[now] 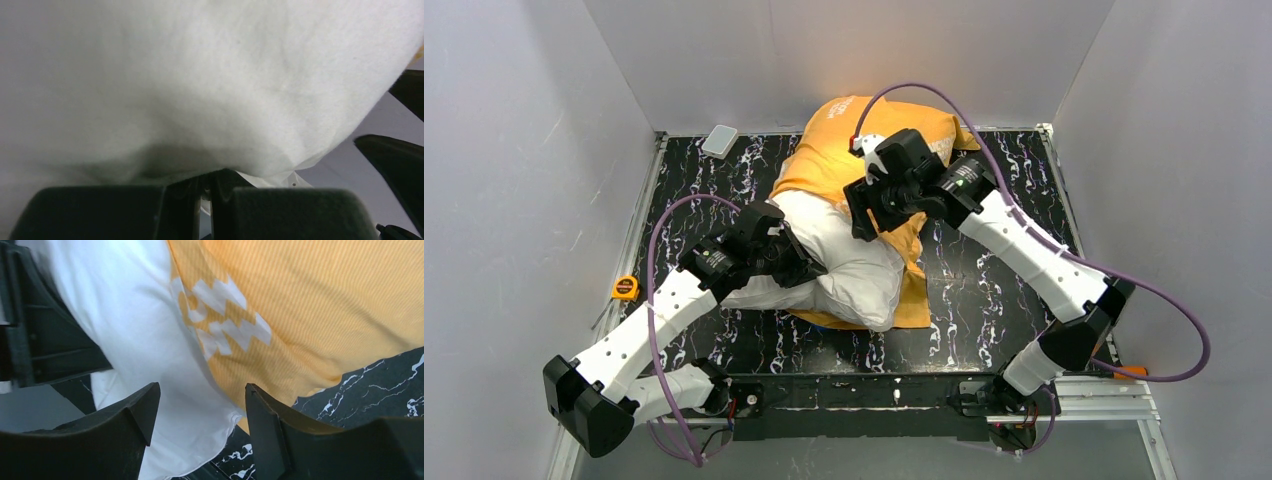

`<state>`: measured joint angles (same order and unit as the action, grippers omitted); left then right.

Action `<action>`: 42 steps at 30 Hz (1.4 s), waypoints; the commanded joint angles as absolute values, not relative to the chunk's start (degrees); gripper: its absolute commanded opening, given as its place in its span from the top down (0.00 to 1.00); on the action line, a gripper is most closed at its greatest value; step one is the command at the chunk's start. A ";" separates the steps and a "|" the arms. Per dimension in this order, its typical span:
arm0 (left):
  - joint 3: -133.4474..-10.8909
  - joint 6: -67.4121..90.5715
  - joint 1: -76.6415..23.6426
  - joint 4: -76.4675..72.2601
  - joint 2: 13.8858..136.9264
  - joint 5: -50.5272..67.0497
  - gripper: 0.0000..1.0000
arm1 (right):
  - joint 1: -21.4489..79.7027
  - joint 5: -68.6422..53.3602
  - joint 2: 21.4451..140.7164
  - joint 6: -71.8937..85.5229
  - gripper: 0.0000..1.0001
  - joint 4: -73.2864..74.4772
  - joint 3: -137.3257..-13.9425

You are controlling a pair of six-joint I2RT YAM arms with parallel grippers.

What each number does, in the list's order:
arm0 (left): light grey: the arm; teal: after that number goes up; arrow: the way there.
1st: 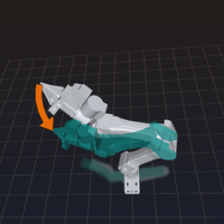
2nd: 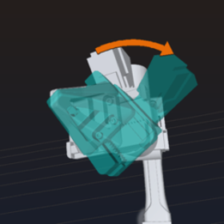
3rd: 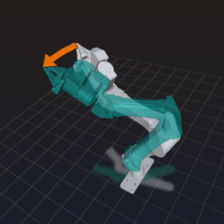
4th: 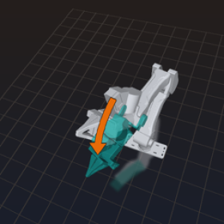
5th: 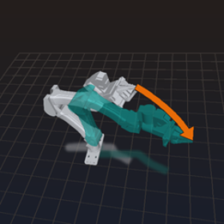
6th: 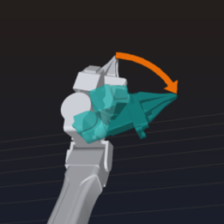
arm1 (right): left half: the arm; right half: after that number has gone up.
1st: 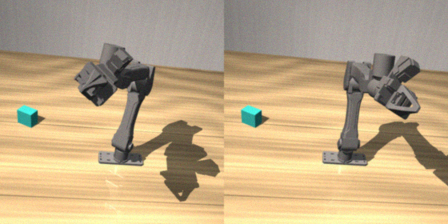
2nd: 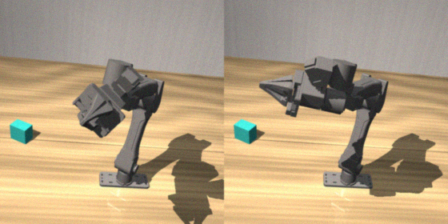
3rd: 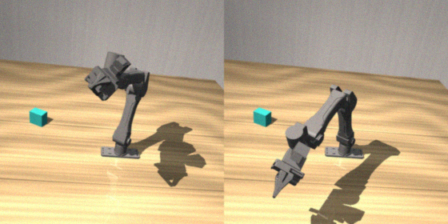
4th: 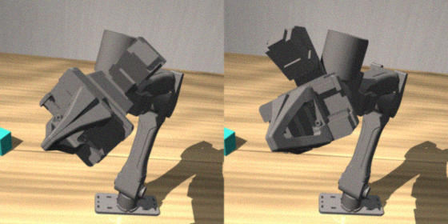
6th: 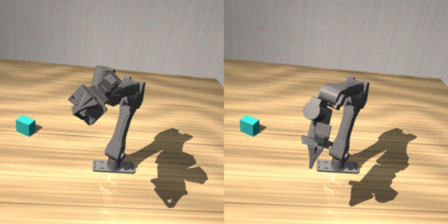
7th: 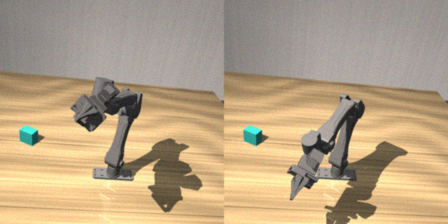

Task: Put the pillow into the pillowcase
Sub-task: Stuff the pillow into the pillowcase.

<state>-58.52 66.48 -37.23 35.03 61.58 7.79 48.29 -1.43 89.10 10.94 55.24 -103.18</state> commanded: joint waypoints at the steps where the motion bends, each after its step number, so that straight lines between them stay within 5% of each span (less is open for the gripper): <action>1: -59.29 66.72 -36.72 34.01 60.81 7.03 1.00 | 48.25 1.29 89.59 9.50 0.27 51.24 -100.55; 4: -59.72 66.22 -36.74 34.01 61.07 7.25 1.00 | 48.25 6.07 90.97 9.33 0.35 50.39 -101.24; 10: -59.86 65.76 -36.74 33.97 61.26 7.38 1.00 | 48.25 8.08 93.26 8.01 0.95 51.25 -106.36; 11: -59.74 65.74 -36.74 33.97 61.27 7.38 1.00 | 48.25 7.60 93.26 7.86 0.99 51.68 -107.44; 16: -59.28 65.65 -36.74 33.83 61.02 7.06 1.00 | 48.21 -0.13 92.76 7.44 0.99 55.26 -113.30; 23: -60.69 66.21 -36.74 31.07 62.19 5.32 1.00 | 48.08 -29.21 88.10 13.67 0.99 46.62 -109.60; 28: -63.64 67.10 -36.70 26.05 65.20 3.76 1.00 | 48.12 -47.08 83.96 28.93 0.99 27.70 -97.74; 34: -70.12 65.00 -35.03 27.04 70.54 3.82 1.00 | 48.16 -61.83 76.86 63.21 0.99 -14.47 -78.91; 42: -72.07 64.36 -32.92 21.89 72.49 5.82 1.00 | 48.83 -68.39 74.10 66.61 0.99 -16.21 -74.65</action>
